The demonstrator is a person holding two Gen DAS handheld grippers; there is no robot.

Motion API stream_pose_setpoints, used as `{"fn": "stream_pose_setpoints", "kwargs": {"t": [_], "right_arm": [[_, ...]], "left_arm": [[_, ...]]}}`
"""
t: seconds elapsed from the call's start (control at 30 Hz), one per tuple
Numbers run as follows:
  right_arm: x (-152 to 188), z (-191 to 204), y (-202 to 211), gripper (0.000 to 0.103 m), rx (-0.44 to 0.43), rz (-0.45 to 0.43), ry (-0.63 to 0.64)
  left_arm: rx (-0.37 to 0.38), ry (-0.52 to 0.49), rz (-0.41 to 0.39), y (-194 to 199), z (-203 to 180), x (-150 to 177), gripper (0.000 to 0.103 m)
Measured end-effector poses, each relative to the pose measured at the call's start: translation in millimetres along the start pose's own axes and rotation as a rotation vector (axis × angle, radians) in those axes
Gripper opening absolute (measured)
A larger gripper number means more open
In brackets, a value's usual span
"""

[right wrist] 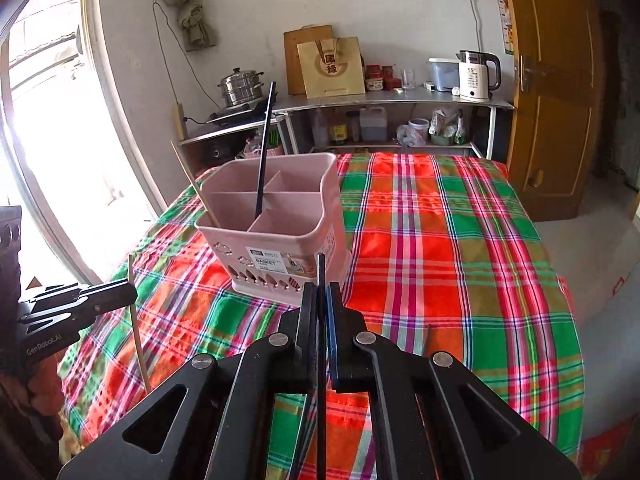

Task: Organize utensils
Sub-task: 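Lift both held chopsticks and carry them above the pink basket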

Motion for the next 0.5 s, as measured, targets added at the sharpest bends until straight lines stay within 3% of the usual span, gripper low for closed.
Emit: {"fn": "stream_pose_setpoints", "kwargs": {"t": [0.5], "right_arm": [[-24, 27, 49, 0.004, 0.005, -0.107, 0.075]], "left_arm": [[0.005, -0.017, -0.074, 36, -4, -21, 0.004]]}}
Point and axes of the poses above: each gripper's, at about its wrist camera, not at the fingertips, and y roughly against the way its jaws point, z to its left, x to its underside, the point moved 5 cm from there along -y, roughly the way its jaws point, and after that the axes turned 7 degrees about -x, right-handed, at the moved point
